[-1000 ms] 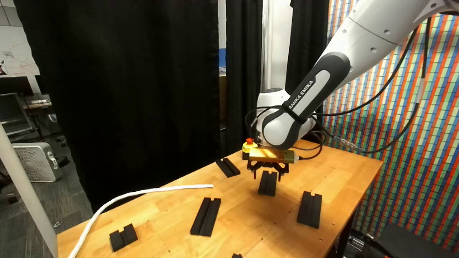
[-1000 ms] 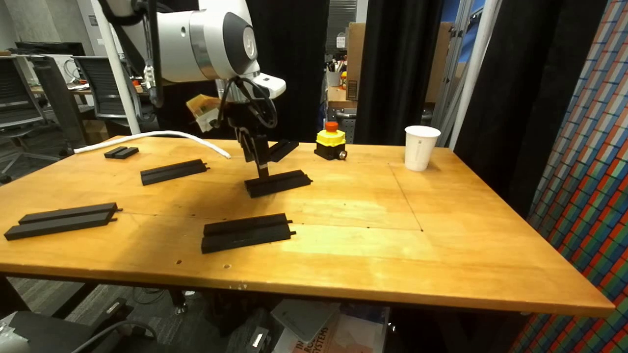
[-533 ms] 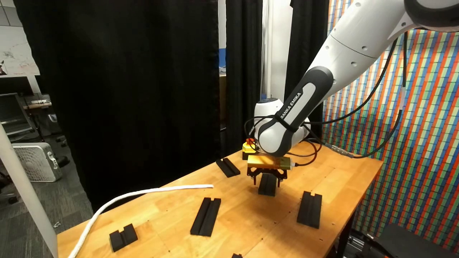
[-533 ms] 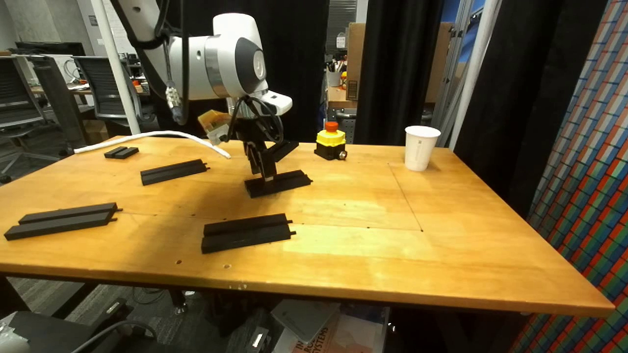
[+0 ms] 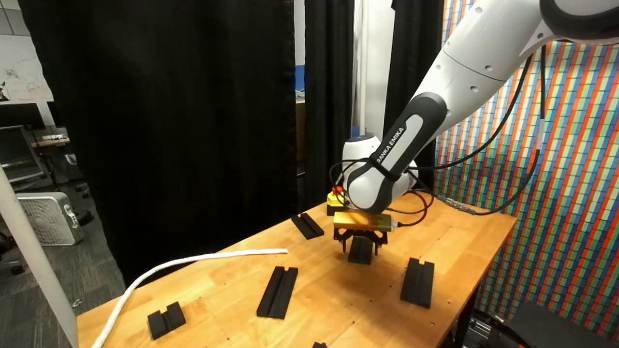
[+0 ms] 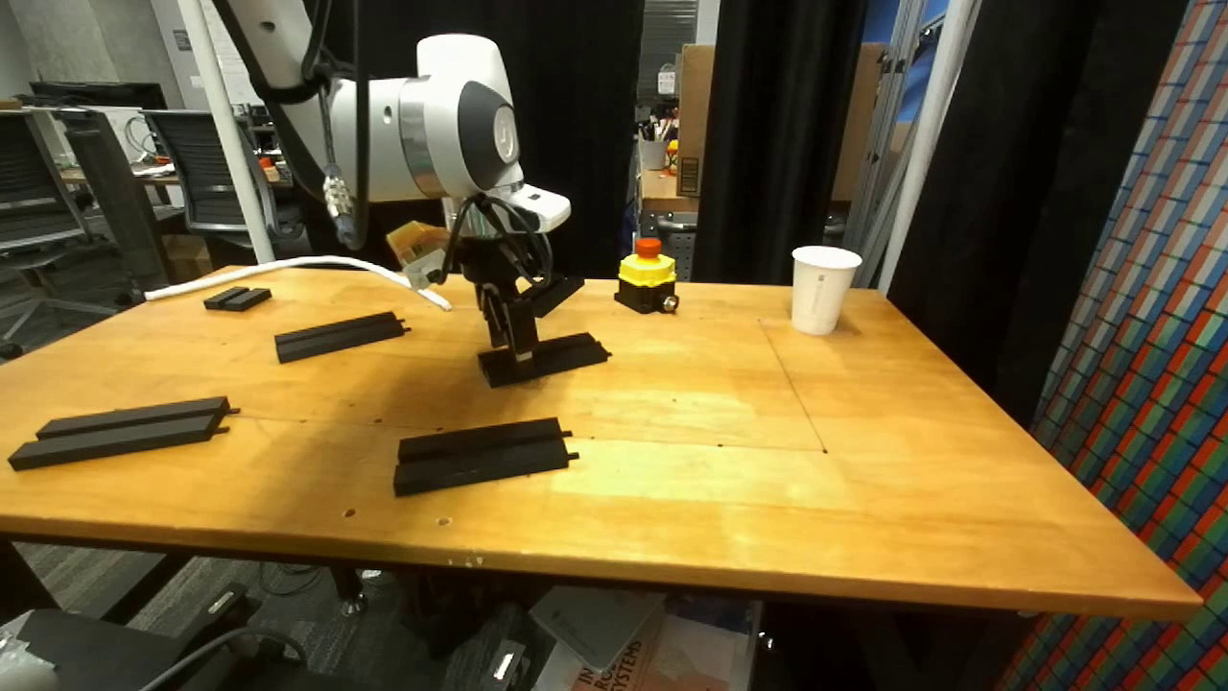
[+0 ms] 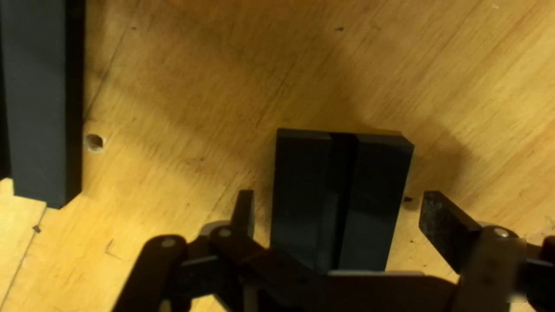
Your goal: Arrange the black objects on the table
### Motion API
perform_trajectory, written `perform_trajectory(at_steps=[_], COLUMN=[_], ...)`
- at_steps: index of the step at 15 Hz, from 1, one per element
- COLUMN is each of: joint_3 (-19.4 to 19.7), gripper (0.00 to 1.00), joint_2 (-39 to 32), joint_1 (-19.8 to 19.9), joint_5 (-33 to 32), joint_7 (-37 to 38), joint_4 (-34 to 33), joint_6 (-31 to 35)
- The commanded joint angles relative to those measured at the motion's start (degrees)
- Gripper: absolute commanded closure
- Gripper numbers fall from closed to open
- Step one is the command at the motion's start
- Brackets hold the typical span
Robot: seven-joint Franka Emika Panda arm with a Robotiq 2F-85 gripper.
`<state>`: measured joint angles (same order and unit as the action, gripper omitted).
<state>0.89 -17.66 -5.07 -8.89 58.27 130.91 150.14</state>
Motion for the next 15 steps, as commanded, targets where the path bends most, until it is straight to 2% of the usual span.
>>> perform_trajectory(at_steps=[1,4,7,9,12,15], joint_3=[0.74,0.54,-1.30,-2.14,-1.38,-2.54], gripper=[0.29,0.54,0.55,0.55,0.55,0.55], joint_2=[-0.48,-0.73,-0.64,0.05,1.33,2.19], joint_1=[-1.34,-1.51,-1.01,-2.14,-6.03,-9.20], joint_5=[2.88,4.69,11.26,16.02,17.50,17.30], joint_7=[-0.49,-0.46,0.09,3.53,13.97,23.89], joint_4=[0.03,0.20,1.35,2.48,3.74,4.63], joint_6=[1.64,1.84,2.91,3.07,2.02,1.36])
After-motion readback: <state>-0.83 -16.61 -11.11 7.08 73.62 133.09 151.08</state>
